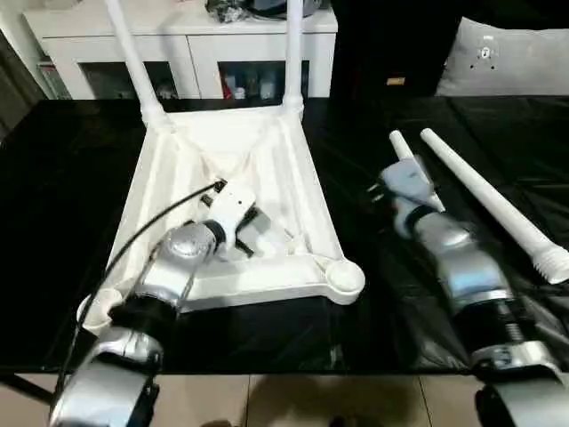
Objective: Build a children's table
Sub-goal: Rotate table base, then pick table leg
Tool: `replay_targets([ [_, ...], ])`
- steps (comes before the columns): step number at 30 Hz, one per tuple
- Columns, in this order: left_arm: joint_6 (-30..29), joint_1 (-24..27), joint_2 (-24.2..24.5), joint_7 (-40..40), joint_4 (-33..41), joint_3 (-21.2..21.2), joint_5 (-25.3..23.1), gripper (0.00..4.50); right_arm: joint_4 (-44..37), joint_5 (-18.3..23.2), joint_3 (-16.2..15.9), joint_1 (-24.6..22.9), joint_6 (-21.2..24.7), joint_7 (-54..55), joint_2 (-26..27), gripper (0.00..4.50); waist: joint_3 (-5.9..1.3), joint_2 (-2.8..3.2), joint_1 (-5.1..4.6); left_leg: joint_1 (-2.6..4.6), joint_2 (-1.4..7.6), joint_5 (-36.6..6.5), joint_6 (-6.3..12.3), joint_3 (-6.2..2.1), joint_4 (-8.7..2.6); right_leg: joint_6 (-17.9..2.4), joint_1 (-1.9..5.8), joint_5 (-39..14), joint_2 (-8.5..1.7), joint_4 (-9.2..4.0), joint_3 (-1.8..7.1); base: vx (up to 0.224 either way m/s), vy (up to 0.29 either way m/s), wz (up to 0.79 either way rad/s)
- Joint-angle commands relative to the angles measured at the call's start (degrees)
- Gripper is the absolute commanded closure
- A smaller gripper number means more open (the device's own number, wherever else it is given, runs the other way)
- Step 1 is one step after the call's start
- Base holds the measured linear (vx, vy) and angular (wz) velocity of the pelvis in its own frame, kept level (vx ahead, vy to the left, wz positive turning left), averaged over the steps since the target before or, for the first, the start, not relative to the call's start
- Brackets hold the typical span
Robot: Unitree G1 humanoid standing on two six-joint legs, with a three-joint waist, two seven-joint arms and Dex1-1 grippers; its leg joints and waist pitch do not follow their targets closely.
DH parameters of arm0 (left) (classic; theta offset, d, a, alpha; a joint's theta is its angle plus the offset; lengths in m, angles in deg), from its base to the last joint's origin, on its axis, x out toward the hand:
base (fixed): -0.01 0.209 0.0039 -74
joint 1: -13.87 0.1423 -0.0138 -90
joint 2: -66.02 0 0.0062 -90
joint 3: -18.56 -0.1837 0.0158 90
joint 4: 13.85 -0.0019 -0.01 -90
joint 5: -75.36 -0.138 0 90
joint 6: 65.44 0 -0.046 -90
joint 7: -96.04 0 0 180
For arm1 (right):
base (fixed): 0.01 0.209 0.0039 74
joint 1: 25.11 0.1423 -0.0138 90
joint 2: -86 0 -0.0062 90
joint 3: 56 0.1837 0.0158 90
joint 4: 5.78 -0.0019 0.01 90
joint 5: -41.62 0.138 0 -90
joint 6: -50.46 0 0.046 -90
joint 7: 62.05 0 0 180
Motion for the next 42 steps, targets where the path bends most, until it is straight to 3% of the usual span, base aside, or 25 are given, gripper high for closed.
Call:
replay_targets([
  [1, -3.72, 4.1, 2.04, 6.62, 11.31, -1.44, 3.49, 4.5, -3.17, 0.16, 2.26, -0.39, 10.05, -0.37, -1.97, 0.0, -4.43, -0.47, 0.4, -0.48, 1.18, -5.85, 3.81, -0.26, -3.91, -13.61, 4.74, -8.54, -3.08, -3.13, 2.25, 0.0, 0.0, 0.0],
  [2, -5.12, 5.65, 2.95, 8.39, 14.77, -2.36, 4.11, 4.3, -3.76, 0.39, 2.95, -0.38, 12.71, -0.45, -2.49, 0.0, -4.28, -0.32, 0.28, -0.53, 1.1, -5.72, 4.03, -0.01, -3.86, -13.58, 4.3, -8.68, -2.85, -3.41, 2.28, 0.0, 0.0, 0.0],
  [3, -6.47, 7.25, 4.15, 10.04, 18.34, -3.35, 4.55, 4.17, -4.22, 1.04, 3.85, -0.34, 14.8, -0.78, -3.04, 0.0, -4.14, -0.6, 0.22, -0.06, 1.02, -7.07, 3.71, 0.25, -3.75, -13.39, 3.95, -10.02, -2.64, -3.61, 2.33, 0.0, 0.0, 0.0],
  [4, -6.98, 8.02, 4.86, 10.68, 20.0, -3.92, 4.85, 4.06, -4.54, 1.41, 4.41, -0.35, 15.76, -0.95, -3.27, 0.0, -4.02, -0.37, 0.3, -0.25, 0.99, -7.57, 3.54, 0.21, -3.89, -12.81, 3.98, -11.68, -2.69, -3.69, 2.29, 0.0, 0.0, 0.0],
  [5, -8.68, 9.29, 6.07, 12.01, 23.13, -4.48, 5.89, 4.06, -4.74, 2.01, 5.43, -0.17, 17.51, -1.16, -3.81, 0.0, -3.86, -0.85, 0.2, -0.22, 0.87, -8.28, 3.47, 0.37, -3.86, -12.23, 3.8, -13.32, -2.6, -4.03, 2.28, 0.0, 0.0, 0.0],
  [7, -9.85, 10.6, 7.81, 13.66, 26.98, -5.07, 6.89, 3.9, -4.96, 2.97, 6.57, 0.09, 19.93, -1.82, -4.68, 0.0, -3.62, -0.45, 0.17, 0.02, 0.9, -10.09, 2.41, 0.25, -4.08, -10.54, 3.61, -18.0, -2.68, -4.34, 2.24, 0.0, 0.0, 0.0],
  [8, -10.64, 11.05, 8.34, 14.25, 28.49, -5.14, 7.4, 3.78, -5.26, 3.37, 6.99, 0.1, 21.18, -2.12, -5.11, 0.0, -3.51, -0.85, 0.05, 0.14, 0.8, -10.54, 2.23, 0.36, -4.1, -10.02, 3.52, -19.11, -2.5, -4.52, 2.2, 0.0, 0.0, 0.0],
  [9, -12.08, 11.52, 9.34, 15.61, 31.06, -5.42, 8.46, 3.78, -5.36, 4.18, 7.54, 0.19, 23.79, -2.92, -5.71, 0.0, -3.44, -0.68, 0.14, 0.21, 0.82, -11.08, 1.79, 0.28, -4.18, -9.4, 3.42, -20.56, -2.52, -4.61, 2.22, 0.0, 0.0, 0.0],
  [11, -14.21, 11.9, 10.23, 17.47, 33.93, -5.6, 9.78, 3.6, -5.9, 4.98, 8.28, 0.1, 27.93, -3.35, -6.2, 0.18, -3.5, -0.77, 0.14, 0.17, 0.76, -10.53, 1.46, 0.26, -4.18, -9.18, 3.5, -19.72, -2.45, -4.5, 2.29, 0.0, 0.0, 0.0],
  [12, -14.21, 11.9, 10.23, 17.47, 33.93, -5.6, 9.78, 3.56, -5.9, 4.98, 8.28, 0.1, 27.93, -3.35, -6.2, 0.29, -3.5, -0.77, 0.14, 0.17, 0.76, -10.53, 1.46, 0.26, -4.18, -9.18, 3.5, -19.72, -2.45, -4.5, 2.29, 0.0, 0.0, 0.0],
  [15, -18.58, 12.87, 11.71, 20.04, 39.33, -5.98, 10.96, 3.24, -6.19, 6.39, 8.7, -0.05, 34.82, -5.2, -6.71, 0.49, -3.71, -0.53, 0.03, 0.15, 0.72, -8.65, 1.25, 0.27, -4.06, -10.22, 3.64, -16.11, -2.34, -4.02, 2.32, 0.0, 0.0, 0.0],
  [18, -21.5, 13.24, 12.95, 20.66, 42.28, -6.46, 11.92, 3.13, -6.39, 6.73, 7.09, -0.56, 38.79, -6.7, -7.76, 0.8, -3.78, -0.53, 0.12, 0.07, 0.64, -7.17, 1.64, 0.33, -3.9, -10.98, 3.78, -14.07, -2.33, -3.83, 2.35, 0.0, 0.0, 0.0],
  [19, -22.15, 13.3, 13.24, 20.58, 42.85, -6.57, 12.07, 2.9, -6.85, 7.23, 5.88, -1.07, 40.36, -7.93, -8.47, 0.94, -3.74, -0.53, 0.15, 0.11, 0.66, -7.26, 1.71, 0.31, -3.93, -10.97, 3.76, -14.39, -2.26, -3.9, 2.27, 0.0, 0.0, 0.0],
  [27, -25.07, 13.37, 13.74, 20.84, 44.98, -6.58, 12.47, 2.32, -8.63, 9.41, 3.46, -2.22, 43.42, -11.73, -9.4, 1.62, -3.6, -0.73, 0.38, 0.1, 0.6, -8.42, 1.02, 0.3, -3.98, -9.26, 3.75, -18.27, -2.36, -4.32, 2.29, 0.0, 0.0, 0.0],
  [32, -26.81, 13.05, 13.91, 20.8, 46.22, -6.59, 13.55, 1.87, -8.11, 9.86, 2.47, -1.86, 44.03, -12.25, -10.43, 2.06, -3.7, -0.68, 0.47, 0.11, 0.62, -7.75, 1.02, 0.34, -3.87, -9.82, 3.67, -17.04, -2.33, -4.2, 2.32, 0.0, 0.0, 0.0],
  [39, -26.91, 12.93, 13.37, 20.35, 46.16, -6.25, 13.43, 1.31, -7.05, 9.79, 1.93, -1.42, 43.23, -12.84, -10.77, 2.56, -3.74, -0.7, 0.57, 0.03, 0.52, -7.41, 1.08, 0.33, -3.8, -9.67, 3.79, -16.93, -2.3, -4.19, 2.26, 0.0, 0.0, 0.0],
  [42, -26.58, 12.69, 12.39, 19.44, 45.85, -5.64, 14.11, 0.98, -5.88, 10.45, 4.07, -0.72, 41.71, -11.53, -9.83, 2.61, -3.79, -0.73, 0.56, 0.0, 0.54, -7.35, 1.02, 0.33, -3.77, -9.86, 3.82, -16.73, -2.36, -4.18, 2.27, 0.0, 0.0, 0.0],
])
